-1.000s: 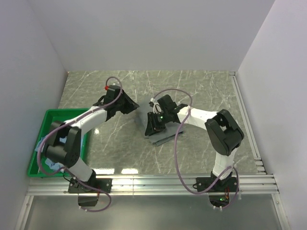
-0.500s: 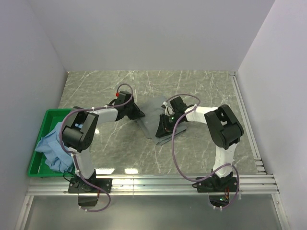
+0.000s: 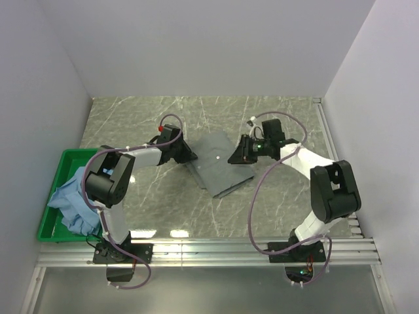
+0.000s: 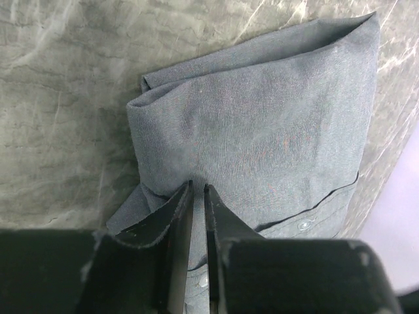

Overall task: Fold and stack the long sleeve shirts
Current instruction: Fold the shirt

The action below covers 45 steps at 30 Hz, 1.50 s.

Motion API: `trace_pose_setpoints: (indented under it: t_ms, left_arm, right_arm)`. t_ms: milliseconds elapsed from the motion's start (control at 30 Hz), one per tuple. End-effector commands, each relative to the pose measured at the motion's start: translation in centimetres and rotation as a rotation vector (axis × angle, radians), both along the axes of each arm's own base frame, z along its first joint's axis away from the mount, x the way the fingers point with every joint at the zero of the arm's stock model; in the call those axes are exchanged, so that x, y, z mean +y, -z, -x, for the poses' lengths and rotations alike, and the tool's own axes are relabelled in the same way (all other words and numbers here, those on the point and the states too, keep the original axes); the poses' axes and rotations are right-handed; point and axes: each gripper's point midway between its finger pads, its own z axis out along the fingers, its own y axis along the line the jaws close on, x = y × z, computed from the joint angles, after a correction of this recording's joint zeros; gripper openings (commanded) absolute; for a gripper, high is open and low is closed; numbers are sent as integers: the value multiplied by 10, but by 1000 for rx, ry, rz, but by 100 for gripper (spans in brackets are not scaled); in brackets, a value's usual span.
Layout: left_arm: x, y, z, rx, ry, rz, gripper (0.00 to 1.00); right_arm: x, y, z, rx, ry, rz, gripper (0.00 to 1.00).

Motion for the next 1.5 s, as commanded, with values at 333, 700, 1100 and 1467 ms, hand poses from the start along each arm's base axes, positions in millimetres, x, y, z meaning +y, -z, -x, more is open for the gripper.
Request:
trace_pose_setpoints:
  t_ms: [333, 700, 1100, 1467]
  left_arm:
    - [2, -4, -2, -7, -14, -18, 17]
    - [4, -1, -20, -7, 5, -98, 18]
    - [1, -40, -3, -103, 85, -103, 20]
    - [-44, -85, -4, -243, 194, -46, 22]
  right_arm:
    - [-83, 121, 11, 371, 306, 1, 21]
    - [-92, 121, 27, 376, 356, 55, 21]
    - [-28, -47, -45, -125, 276, -82, 39]
    - [28, -1, -102, -40, 243, -202, 41]
